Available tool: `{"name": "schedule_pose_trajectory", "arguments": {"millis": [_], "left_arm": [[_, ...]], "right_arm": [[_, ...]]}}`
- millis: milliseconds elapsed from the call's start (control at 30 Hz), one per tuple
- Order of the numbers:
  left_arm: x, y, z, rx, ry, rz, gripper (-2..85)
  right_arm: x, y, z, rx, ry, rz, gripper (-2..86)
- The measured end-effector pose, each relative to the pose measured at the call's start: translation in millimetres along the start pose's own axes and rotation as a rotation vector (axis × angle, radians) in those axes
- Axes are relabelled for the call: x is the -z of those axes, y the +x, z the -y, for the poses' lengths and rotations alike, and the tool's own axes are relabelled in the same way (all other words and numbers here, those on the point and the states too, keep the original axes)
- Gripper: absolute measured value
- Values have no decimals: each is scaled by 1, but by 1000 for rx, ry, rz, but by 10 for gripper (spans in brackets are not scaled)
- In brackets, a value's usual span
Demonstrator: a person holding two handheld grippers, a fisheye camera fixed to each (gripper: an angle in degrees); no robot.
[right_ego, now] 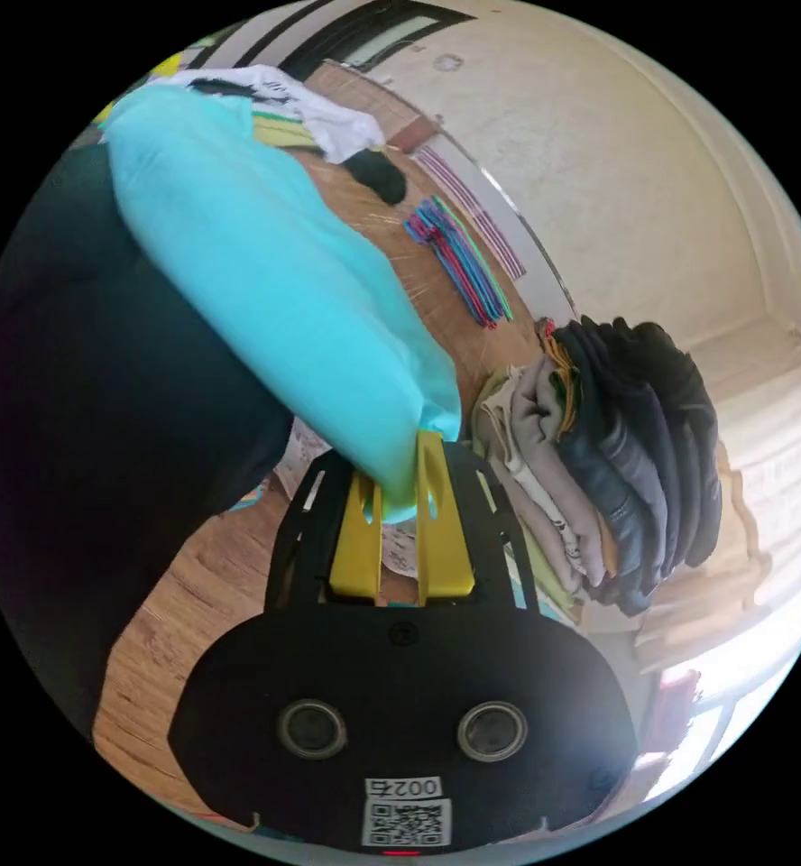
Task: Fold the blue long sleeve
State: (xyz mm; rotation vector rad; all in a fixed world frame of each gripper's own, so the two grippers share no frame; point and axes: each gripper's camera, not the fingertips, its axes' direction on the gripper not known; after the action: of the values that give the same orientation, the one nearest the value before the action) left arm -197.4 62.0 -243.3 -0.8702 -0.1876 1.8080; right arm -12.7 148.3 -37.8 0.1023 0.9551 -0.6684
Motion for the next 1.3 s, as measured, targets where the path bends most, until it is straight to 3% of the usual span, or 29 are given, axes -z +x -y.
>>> {"name": "schedule_pose_trajectory", "arguments": {"millis": [333, 500, 767, 1100, 1300], "left_arm": [[-12, 62, 69, -49, 4, 29, 181], [-28, 72, 83, 147, -80, 268, 156], [-10, 75, 61, 282, -109, 496, 131], [62, 31, 58, 230, -65, 234, 85], [94, -29, 124, 104, 31, 239, 74]], "right_arm": [[65, 87, 40, -290, 163, 80, 46], [96, 111, 55, -360, 241, 61, 43], [147, 139, 49, -359, 303, 29, 43], [164, 177, 18, -387, 263, 82, 44], [150, 214, 14, -461, 242, 116, 43]]}}
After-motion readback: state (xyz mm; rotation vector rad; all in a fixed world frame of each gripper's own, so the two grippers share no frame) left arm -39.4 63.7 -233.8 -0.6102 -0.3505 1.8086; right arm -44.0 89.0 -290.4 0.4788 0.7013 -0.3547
